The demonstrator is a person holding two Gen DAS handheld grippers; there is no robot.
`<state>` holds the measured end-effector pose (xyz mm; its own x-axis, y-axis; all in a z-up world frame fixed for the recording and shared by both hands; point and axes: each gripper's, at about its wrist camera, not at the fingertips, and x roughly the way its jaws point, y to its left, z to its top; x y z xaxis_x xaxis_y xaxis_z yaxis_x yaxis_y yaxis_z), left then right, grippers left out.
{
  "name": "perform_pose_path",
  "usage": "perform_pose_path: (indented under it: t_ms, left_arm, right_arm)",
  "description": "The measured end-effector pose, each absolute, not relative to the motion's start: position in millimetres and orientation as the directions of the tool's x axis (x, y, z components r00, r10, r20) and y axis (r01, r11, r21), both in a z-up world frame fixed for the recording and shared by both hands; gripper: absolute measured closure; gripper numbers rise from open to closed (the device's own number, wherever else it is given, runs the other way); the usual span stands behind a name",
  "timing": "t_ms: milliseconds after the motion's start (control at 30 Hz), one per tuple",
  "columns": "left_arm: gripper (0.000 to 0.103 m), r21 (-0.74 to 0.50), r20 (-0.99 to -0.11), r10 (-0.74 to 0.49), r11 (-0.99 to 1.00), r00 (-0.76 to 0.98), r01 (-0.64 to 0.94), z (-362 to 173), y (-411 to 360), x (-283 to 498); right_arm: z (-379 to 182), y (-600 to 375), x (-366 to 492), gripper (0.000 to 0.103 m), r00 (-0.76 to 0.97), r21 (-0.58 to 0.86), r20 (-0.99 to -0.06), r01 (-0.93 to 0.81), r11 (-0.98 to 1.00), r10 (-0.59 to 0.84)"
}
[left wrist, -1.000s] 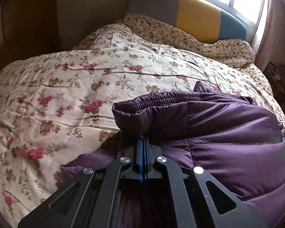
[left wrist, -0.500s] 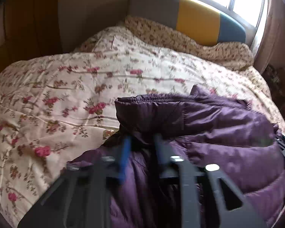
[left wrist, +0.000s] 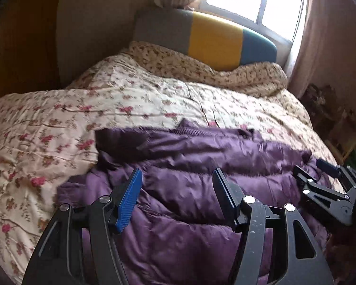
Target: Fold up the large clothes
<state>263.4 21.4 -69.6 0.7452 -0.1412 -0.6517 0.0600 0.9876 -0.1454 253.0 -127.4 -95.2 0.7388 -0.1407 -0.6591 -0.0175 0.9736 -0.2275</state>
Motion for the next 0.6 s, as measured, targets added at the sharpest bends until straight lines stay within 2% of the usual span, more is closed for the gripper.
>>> perform_pose_path:
  t_ms: [133,233,400,600]
  left_arm:
    - [0.042,-0.144,-0.693,-0.114,0.989,0.712,0.019,-96,29,272]
    - [0.042,-0.163,-0.691,-0.126,0.986,0.712,0.016,-108,38,273]
    - [0.042,-0.168,-0.689,-0.133,0.986,0.713,0.021,-116,36,275]
    - [0.042,-0.157,-0.698,-0.120,0.988,0.706,0.012,-115,33,276]
  right_arm:
    - [-116,-109,259,0.039,0.728,-0.273,-0.667,-0.040,0.961,-0.159]
    - [-134,-106,266,0.038,0.716,-0.286,-0.677,-0.041,0.957,-0.171]
    - [-158,-99,276,0.038,0.710,-0.324,-0.674,-0.036,0.945,-0.204]
    - [-160,-99,278,0.038,0.705,-0.326,-0.678,-0.036,0.945,-0.208]
